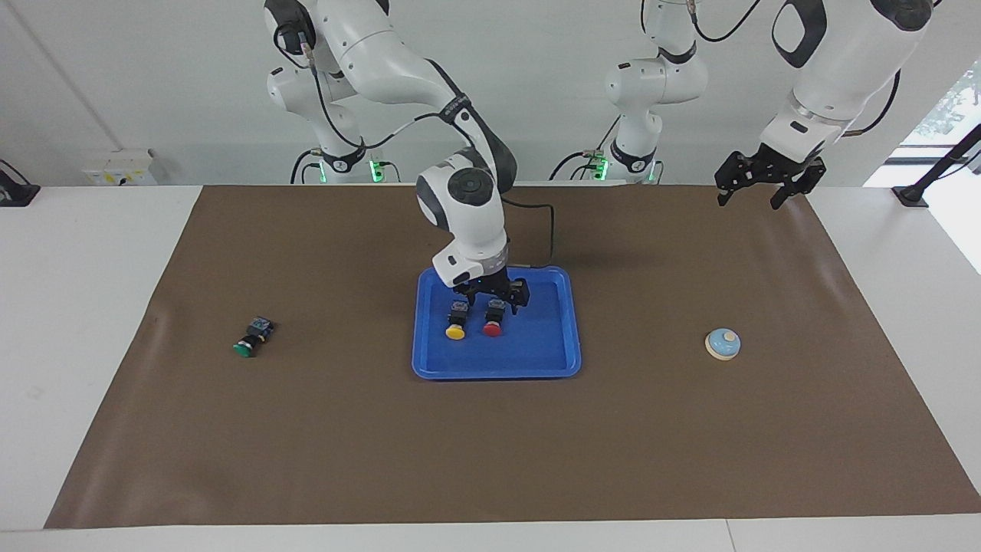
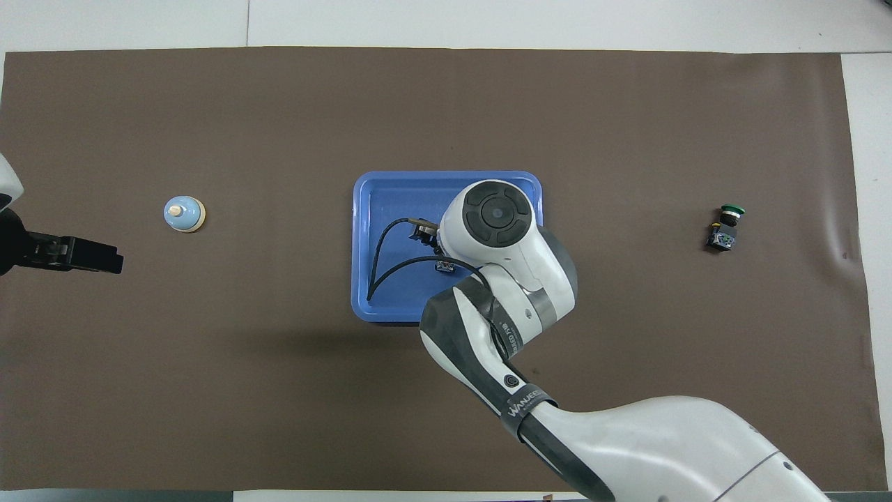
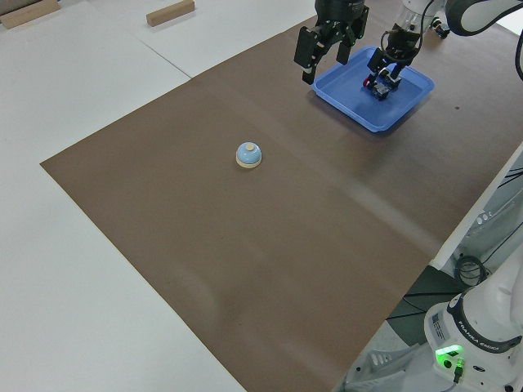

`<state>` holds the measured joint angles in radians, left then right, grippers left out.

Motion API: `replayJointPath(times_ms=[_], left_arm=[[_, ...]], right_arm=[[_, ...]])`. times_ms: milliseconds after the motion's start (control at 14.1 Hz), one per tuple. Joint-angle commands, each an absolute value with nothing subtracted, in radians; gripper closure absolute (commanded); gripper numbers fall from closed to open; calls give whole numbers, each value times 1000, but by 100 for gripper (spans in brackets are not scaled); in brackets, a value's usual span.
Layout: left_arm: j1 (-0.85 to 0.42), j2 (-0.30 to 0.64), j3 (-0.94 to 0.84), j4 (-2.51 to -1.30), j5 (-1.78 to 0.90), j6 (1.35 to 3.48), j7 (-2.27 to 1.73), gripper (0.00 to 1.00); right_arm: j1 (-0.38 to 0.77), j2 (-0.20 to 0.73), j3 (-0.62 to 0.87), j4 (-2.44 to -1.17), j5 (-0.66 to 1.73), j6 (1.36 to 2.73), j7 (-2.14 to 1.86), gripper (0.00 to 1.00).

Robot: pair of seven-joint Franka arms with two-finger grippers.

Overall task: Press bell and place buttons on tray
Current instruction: 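Carry the red button into the tray beside the yellow one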

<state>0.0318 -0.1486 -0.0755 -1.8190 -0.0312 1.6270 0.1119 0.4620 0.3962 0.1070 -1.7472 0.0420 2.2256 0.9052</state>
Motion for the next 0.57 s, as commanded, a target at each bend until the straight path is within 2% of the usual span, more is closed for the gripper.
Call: replayJointPath(times_ms=[0, 213, 497], left_arm=[[29, -170, -77, -1841, -18, 1646, 118, 0], [28, -170, -78, -1841, -18, 1646, 118, 0], [25, -170, -78, -1841, -18, 1646, 117, 0]], right_arm=[[341, 301, 114, -1744, 45, 2116, 876, 0], [203, 272, 107, -1750, -9, 2036, 715, 0], [20, 250, 106, -1830, -52, 2048, 594, 0]])
